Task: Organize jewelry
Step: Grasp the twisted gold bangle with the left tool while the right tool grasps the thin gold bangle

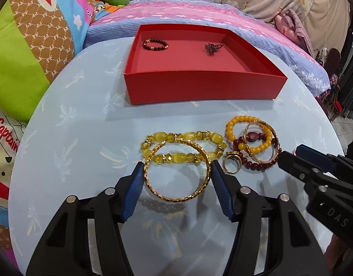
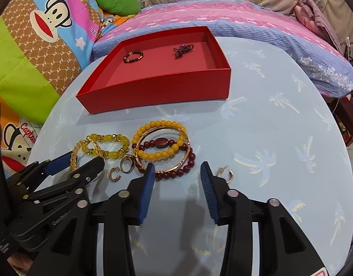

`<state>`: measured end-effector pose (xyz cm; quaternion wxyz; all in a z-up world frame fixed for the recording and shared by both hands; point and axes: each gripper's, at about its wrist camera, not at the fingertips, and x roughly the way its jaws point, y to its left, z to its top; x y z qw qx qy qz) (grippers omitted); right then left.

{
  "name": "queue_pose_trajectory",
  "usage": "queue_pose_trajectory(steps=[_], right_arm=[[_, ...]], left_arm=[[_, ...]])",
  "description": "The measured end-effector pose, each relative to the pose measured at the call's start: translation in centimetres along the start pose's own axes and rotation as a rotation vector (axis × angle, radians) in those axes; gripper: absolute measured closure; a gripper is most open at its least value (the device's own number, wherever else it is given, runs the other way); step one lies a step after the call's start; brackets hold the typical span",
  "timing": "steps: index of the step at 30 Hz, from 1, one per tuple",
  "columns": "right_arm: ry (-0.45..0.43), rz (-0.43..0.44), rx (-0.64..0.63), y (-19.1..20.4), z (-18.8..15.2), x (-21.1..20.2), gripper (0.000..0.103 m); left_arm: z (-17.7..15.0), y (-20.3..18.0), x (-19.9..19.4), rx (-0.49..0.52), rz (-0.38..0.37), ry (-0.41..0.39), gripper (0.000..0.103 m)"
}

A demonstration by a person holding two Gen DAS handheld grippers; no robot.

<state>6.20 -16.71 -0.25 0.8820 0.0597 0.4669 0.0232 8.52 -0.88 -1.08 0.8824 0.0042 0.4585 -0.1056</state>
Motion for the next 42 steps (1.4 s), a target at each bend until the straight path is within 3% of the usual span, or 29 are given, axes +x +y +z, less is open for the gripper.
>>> queue_pose_trajectory(steps=[6, 17, 28, 42], right_arm=[[-0.001, 0.002, -0.025, 1.1, 0.7, 1.1, 0.045], [0.015, -0.013, -0.051, 2.1, 1.5, 2.9, 0.037], [0.003, -0.011, -0.058, 2.0, 1.4, 3.3, 0.043], [-0.096, 0.024, -0.033, 1.6, 3.6, -0.7, 0.043]], left_arm=[[0.3, 0.7, -0.6, -0.023, -0.002, -0.008, 0.047], [0.5, 1.9, -0.4, -0.056, 0.011, -0.004, 0.047], [0.5, 2.2, -0.2, -0.068, 0.009, -0.001, 0.047], [3.1, 2.1, -2.2, -0.068, -0.028, -0.056, 0.047]])
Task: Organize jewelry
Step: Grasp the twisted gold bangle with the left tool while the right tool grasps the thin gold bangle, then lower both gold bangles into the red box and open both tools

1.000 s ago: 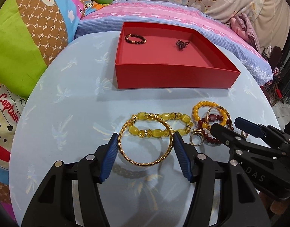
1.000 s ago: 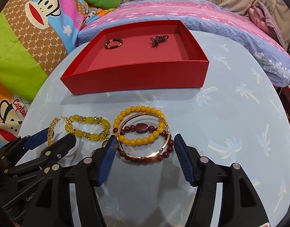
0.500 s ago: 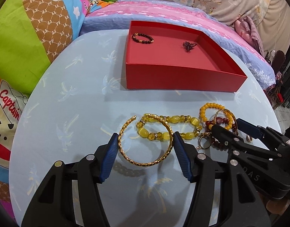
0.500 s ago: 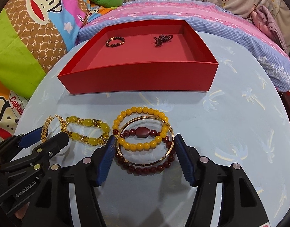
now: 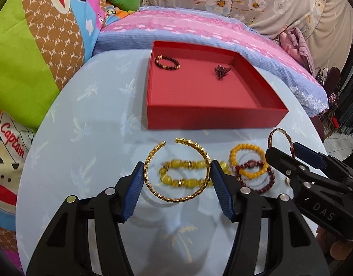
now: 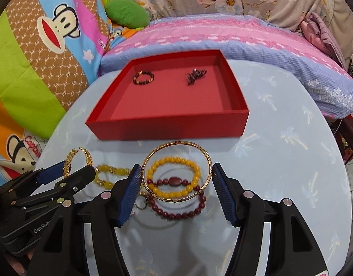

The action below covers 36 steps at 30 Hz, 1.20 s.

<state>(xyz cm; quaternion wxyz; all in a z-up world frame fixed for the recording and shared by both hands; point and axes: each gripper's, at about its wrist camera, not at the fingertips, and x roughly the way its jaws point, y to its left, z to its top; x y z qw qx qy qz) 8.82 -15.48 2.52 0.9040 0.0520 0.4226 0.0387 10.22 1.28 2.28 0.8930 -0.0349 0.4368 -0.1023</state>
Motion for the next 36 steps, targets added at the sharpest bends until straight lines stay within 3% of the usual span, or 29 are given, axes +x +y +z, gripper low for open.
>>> queue_pose_trajectory(steps=[9, 16, 26, 36], right_arm=[[-0.087, 0.009, 0.004, -1.5, 6.9, 0.3, 0.043], [-0.073, -0.011, -0.001, -2.2, 11.3, 4.3, 0.043], [0.001, -0.033, 0.008, -3.0, 13.1, 10.6, 0.043], [0.029, -0.036, 0.012, -3.0, 13.3, 12.9, 0.042]], left_arm=[[7.2, -1.1, 1.0, 0.039, -0.024, -0.081, 0.047], [11.8, -1.9, 5.7, 0.061, -0.033, -0.061, 0.047], [13.7, -1.2, 11.7, 0.054, -0.017, 0.013, 0.047], [13.9, -0.8, 13.2, 0.066, 0.011, 0.02, 0.048]])
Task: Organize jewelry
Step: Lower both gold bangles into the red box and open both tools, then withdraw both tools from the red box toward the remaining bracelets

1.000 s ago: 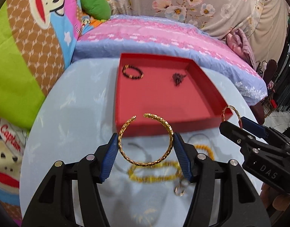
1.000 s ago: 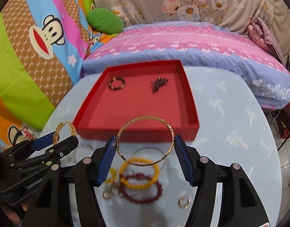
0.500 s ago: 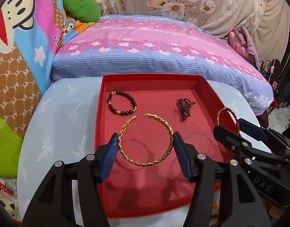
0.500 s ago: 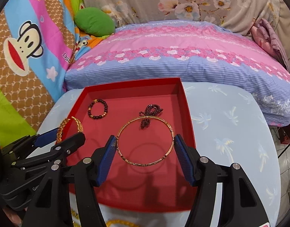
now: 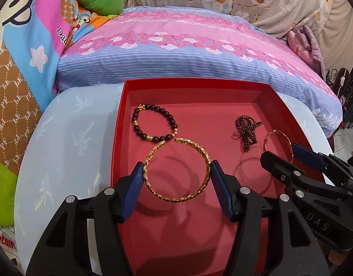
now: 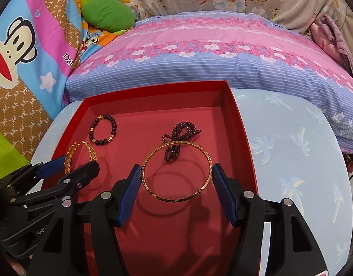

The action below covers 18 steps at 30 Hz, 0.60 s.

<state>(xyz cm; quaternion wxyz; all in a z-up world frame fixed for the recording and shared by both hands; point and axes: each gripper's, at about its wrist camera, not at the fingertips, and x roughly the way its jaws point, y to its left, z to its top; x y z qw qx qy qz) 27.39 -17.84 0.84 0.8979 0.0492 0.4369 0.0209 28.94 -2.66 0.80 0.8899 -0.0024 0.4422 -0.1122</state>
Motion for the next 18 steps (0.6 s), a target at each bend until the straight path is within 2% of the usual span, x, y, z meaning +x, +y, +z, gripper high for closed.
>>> queue_pose_trajectory(steps=[18], right_arm=[[-0.027, -0.033, -0.02, 0.1, -0.3, -0.9, 0.042]], left_arm=[[0.3, 0.2, -0.5, -0.008, 0.006, -0.022, 0.044]])
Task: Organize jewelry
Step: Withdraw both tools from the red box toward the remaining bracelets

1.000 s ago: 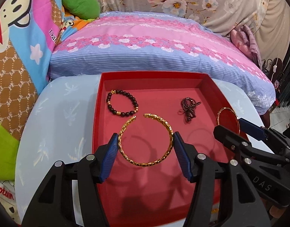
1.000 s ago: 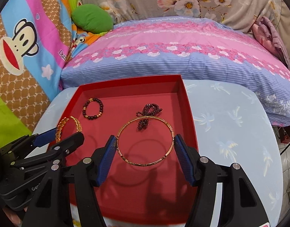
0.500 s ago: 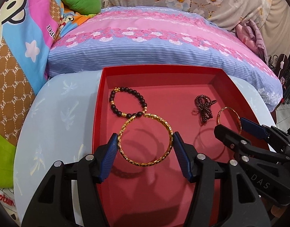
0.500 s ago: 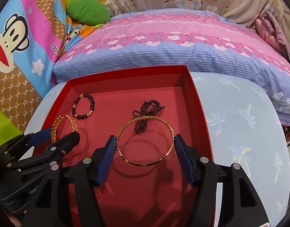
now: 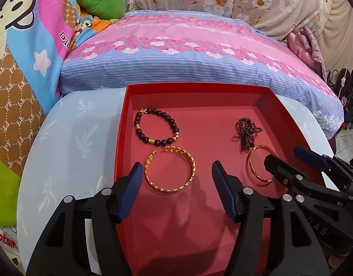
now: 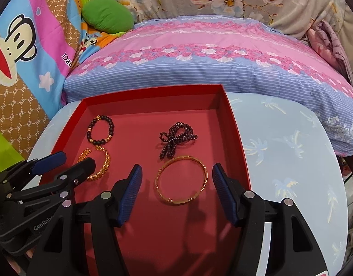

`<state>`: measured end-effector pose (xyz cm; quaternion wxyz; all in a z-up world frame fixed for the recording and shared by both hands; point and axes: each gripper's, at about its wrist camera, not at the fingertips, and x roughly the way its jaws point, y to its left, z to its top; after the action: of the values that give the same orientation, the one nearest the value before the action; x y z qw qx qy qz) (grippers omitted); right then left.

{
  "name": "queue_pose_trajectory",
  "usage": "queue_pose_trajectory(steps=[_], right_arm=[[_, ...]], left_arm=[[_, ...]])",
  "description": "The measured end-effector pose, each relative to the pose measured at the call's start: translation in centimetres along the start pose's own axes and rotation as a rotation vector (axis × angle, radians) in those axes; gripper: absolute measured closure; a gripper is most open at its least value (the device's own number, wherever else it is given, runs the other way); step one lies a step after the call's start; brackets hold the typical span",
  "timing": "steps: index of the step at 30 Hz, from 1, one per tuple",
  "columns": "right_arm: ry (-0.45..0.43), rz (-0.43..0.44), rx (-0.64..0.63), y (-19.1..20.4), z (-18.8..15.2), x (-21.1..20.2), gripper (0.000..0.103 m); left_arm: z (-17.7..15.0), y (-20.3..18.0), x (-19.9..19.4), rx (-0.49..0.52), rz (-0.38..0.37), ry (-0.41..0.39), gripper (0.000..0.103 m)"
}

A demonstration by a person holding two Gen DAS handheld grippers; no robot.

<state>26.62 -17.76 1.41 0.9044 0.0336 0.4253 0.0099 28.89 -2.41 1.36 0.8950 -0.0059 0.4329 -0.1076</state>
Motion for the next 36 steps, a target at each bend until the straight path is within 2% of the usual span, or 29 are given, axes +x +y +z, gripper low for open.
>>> queue_pose_trajectory(steps=[8, 18, 26, 36], right_arm=[[-0.036, 0.018, 0.011, 0.1, -0.6, -3.1, 0.042], [-0.077, 0.028, 0.008, 0.5, -3.4, -8.6, 0.042], [-0.073, 0.038, 0.027, 0.2, -7.6, -12.5, 0.042], [-0.017, 0.028, 0.047, -0.1, -12.7, -14.0, 0.042]], left_arm=[[-0.3, -0.4, -3.4, 0.004, -0.015, -0.05, 0.044], [-3.0, -1.4, -8.5, 0.01, -0.045, -0.086, 0.044], [-7.2, -1.9, -12.3, 0.012, -0.051, -0.096, 0.044], [-12.6, -0.7, -13.4, -0.022, -0.039, -0.029, 0.044]])
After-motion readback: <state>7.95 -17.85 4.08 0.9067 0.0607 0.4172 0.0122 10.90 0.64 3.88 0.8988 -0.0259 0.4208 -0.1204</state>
